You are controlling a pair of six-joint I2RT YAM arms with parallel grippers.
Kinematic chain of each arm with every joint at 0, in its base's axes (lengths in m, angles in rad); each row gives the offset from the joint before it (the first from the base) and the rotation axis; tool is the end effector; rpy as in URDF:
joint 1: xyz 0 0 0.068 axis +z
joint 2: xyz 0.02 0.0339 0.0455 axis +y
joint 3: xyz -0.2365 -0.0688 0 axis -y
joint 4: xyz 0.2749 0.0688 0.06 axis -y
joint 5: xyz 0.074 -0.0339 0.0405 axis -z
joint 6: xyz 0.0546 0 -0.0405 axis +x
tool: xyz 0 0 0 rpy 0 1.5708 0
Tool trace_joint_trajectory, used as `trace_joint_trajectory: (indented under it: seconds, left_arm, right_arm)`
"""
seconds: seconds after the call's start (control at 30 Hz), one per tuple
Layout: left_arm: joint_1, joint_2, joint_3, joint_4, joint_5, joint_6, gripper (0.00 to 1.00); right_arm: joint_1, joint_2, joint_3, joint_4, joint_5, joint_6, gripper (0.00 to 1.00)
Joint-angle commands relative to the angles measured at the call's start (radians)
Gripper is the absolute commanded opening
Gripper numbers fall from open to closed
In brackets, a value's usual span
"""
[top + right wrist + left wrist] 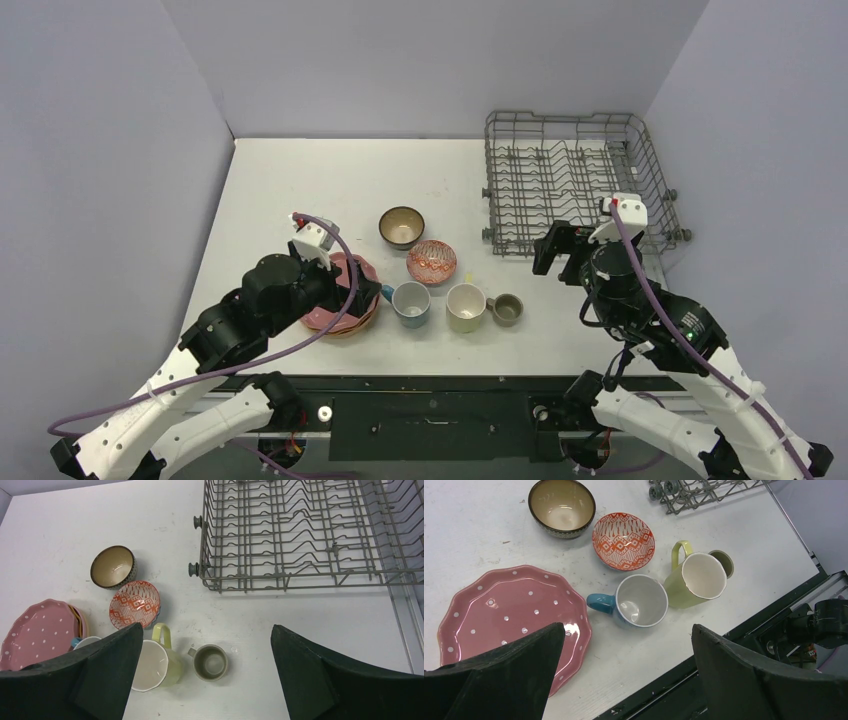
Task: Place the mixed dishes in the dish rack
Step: Pick up the bowl from the center of the board.
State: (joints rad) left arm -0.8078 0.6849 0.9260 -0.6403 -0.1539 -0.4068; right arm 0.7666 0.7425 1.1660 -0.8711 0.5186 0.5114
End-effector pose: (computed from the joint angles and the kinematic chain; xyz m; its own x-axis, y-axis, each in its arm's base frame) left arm 0.1493 -0.1441 0.3373 -0.4907 -0.0526 -0.8698 0.4600 0.8321 -0.3098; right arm 0.1493 0.1062 0.3885 -0.4092 0.1960 -0.8911 -0.0922 0.9628 0.2541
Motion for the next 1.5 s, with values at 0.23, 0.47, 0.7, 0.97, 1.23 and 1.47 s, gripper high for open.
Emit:
trace_joint_trajectory:
  seconds: [0.23, 0.47, 0.7, 0.97, 1.23, 1.47]
  left_arm:
    - [0.004, -0.004, 0.019, 0.010, -0.022, 0.009, 0.96]
    - [0.004, -0.011, -0.003, -0.001, -0.030, 0.011, 0.96]
    - [0.004, -0.022, -0.033, 0.000, -0.001, -0.008, 0.96]
    - [0.005, -0.052, -0.056, -0.029, -0.010, -0.022, 0.96]
    - [0.005, -0.083, -0.100, -0.030, -0.035, -0.055, 0.96]
    - [0.006, -0.119, -0.118, -0.034, -0.067, -0.060, 0.96]
  right_arm:
    - [0.000, 0.022, 0.075, -0.025, 0.040, -0.009, 0.94]
    - [0.000, 0.082, 0.123, -0.051, 0.047, -0.025, 0.92]
    - [0.002, 0.155, 0.184, -0.067, 0.000, -0.048, 0.86]
    - [0.053, 0.308, 0.272, -0.087, -0.035, -0.047, 0.77]
    - [0.113, 0.466, 0.354, -0.050, -0.055, -0.038, 0.76]
    - [0.121, 0.576, 0.397, 0.004, -0.097, -0.031, 0.76]
